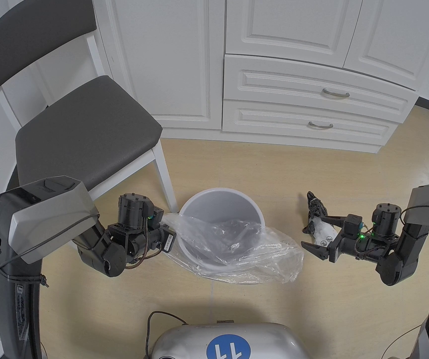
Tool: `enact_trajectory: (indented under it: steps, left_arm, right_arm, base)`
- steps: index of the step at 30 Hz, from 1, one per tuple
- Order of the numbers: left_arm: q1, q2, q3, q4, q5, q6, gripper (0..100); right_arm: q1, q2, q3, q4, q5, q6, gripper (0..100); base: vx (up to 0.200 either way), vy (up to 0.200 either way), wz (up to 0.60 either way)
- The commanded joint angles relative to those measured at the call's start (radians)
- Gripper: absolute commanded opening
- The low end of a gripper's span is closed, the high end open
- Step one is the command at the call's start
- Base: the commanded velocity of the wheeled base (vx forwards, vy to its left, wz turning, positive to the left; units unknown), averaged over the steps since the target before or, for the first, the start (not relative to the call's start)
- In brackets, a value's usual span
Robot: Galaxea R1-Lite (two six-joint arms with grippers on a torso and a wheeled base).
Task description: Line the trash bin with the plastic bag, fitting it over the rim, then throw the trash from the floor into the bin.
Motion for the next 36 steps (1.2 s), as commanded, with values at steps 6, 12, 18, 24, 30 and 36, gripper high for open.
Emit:
enact_trajectory:
  steps: [6, 12, 18, 24, 30, 36]
  left_arm:
    - [0.003, 0.003, -0.002, -0.001, 0.0, 0.001, 0]
    - [0.003, 0.003, 0.001, -0.001, 0.0, 0.001, 0]
    - [0.001, 0.006, 0.001, -0.001, 0.0, 0.001, 0]
    - [0.001, 0.006, 0.004, -0.002, 0.0, 0.001, 0]
    - [0.001, 0.005, 0.004, -0.002, 0.0, 0.001, 0]
    - [0.001, 0.008, 0.001, -0.001, 0.0, 0.001, 0]
  right_arm:
    - [0.099, -0.075, 0.076, -0.108, -0.074, 0.009, 100]
    - [0.387, -0.117, 0.065, -0.108, -0.496, 0.08, 100]
    - [0.643, -0.094, 0.009, -0.108, -0.783, 0.175, 100]
    - [0.743, 0.024, -0.091, -0.108, -0.967, 0.176, 100]
    - [0.775, 0.145, -0.157, -0.108, -1.033, 0.161, 100]
    - [0.795, 0.208, -0.22, -0.108, -1.091, 0.144, 100]
  base:
    - [0.0, 0.0, 0.0]
    - [0.0, 0.0, 0.0]
    - [0.0, 0.0, 0.0]
    - [0.0, 0.0, 0.0]
    - [0.0, 0.0, 0.0]
    - [0.0, 0.0, 0.0]
